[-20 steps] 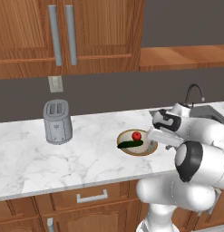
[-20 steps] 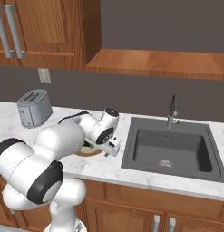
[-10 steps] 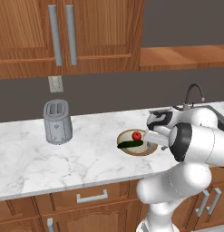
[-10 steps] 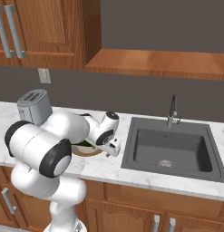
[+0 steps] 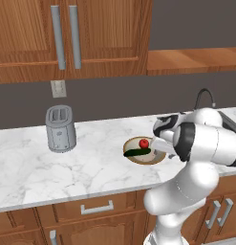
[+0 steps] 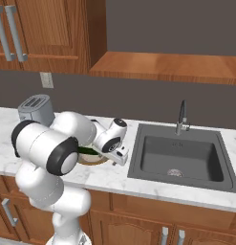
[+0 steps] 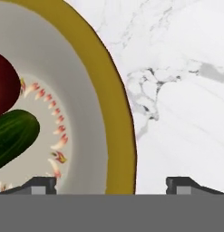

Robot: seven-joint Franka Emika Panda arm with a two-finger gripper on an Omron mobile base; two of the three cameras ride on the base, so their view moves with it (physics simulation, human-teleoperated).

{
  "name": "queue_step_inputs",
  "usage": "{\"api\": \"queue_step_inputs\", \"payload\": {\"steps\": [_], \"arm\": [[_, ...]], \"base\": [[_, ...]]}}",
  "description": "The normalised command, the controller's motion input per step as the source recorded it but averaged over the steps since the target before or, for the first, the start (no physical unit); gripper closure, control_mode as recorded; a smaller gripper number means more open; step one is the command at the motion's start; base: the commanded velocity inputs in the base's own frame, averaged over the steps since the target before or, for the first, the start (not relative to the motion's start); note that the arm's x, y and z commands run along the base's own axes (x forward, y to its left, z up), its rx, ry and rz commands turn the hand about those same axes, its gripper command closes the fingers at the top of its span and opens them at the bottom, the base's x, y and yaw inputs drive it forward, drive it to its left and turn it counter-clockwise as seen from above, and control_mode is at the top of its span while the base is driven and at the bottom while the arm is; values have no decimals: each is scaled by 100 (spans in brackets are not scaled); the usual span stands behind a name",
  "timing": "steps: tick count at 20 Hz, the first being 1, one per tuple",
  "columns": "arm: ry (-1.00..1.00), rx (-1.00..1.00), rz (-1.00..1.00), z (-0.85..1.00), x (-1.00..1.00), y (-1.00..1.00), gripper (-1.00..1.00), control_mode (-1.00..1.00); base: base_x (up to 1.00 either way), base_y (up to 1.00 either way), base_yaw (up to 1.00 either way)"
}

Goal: Dump the apple and cucumber from the bowl so the bowl can be washed. Place the bowl in the sink after clearing the leftovers.

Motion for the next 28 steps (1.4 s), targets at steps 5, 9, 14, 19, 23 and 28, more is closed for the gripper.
{"api": "queue_step_inputs", "payload": {"steps": [5,9,14,19,23,28], "arm": [[0,0,0,0,0,0,100,-100],[0,0,0,0,0,0,100,-100],[-2,0,0,0,0,1,100,-100],[-11,0,0,14,-25,0,100,-100],[-17,1,-2,39,-43,0,100,-100],[-19,6,-8,59,-48,0,100,-100]], "base": [[0,0,0],[0,0,0],[0,0,0],[0,0,0],[0,0,0],[0,0,0]]}}
